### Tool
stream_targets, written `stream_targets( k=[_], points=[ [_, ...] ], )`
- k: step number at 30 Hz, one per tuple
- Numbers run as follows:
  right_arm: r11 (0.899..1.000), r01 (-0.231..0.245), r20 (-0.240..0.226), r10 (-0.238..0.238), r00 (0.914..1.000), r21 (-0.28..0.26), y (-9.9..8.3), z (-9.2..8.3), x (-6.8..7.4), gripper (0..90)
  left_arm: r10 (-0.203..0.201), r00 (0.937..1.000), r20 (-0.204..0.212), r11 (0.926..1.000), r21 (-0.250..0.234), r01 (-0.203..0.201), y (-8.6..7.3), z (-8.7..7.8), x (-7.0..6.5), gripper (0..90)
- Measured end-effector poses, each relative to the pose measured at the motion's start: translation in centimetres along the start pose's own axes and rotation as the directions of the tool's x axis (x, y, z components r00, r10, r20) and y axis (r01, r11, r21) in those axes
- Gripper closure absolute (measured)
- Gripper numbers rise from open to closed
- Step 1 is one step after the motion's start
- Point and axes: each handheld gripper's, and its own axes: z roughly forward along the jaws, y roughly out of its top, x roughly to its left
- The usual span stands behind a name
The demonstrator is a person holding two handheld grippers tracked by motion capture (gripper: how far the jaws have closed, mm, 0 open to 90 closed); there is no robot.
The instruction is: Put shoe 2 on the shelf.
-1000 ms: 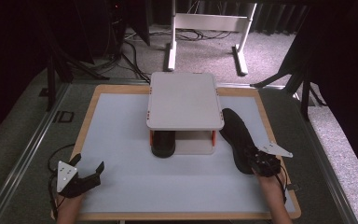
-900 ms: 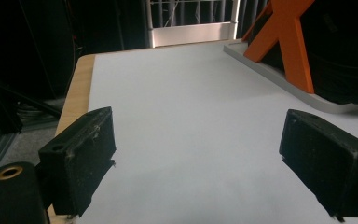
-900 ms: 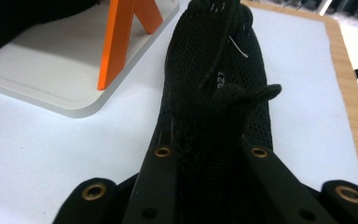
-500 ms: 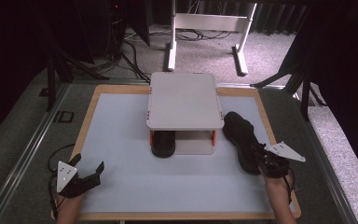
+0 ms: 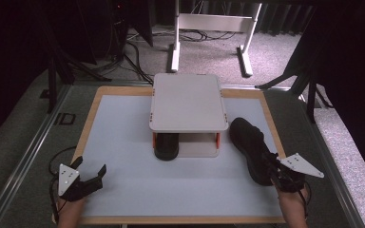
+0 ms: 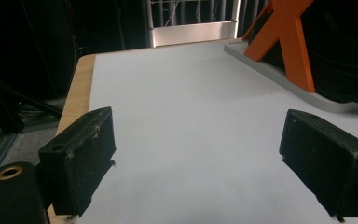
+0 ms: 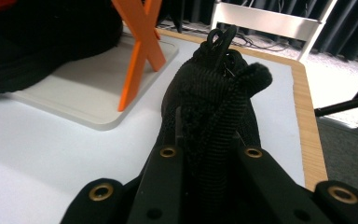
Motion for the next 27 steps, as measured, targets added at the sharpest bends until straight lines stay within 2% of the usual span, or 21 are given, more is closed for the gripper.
stream_targets(
  k=[9, 16, 24, 27],
  points=[
    [0.999, 0.025, -0.019, -0.026, 0.9995, -0.038, 0.2, -3.2, 1.5, 85.4, 0.002, 1.0000, -0.001, 1.0000, 0.002, -0.002, 0.0, 0.0, 0.0, 10.6],
    [0.998, 0.043, -0.066, -0.046, 0.9967, -0.047, 0.2, -5.6, 3.1, 85.4, 0.006, 1.0000, -0.003, 1.0000, 0.004, -0.005, 0.0, 0.0, 0.0, 10.6],
    [0.997, 0.062, -0.106, -0.067, 0.9921, -0.049, 0.2, -6.9, 4.6, 85.4, 0.006, 1.0000, -0.002, 1.0000, 0.004, -0.006, 0.0, 0.0, 0.0, 10.6],
    [0.997, 0.059, -0.135, -0.066, 0.9886, -0.055, 0.2, -7.0, 5.2, 85.4, 0.005, 1.0000, -0.002, 1.0000, 0.005, -0.005, 0.0, 0.0, 0.0, 10.6]
  ],
)
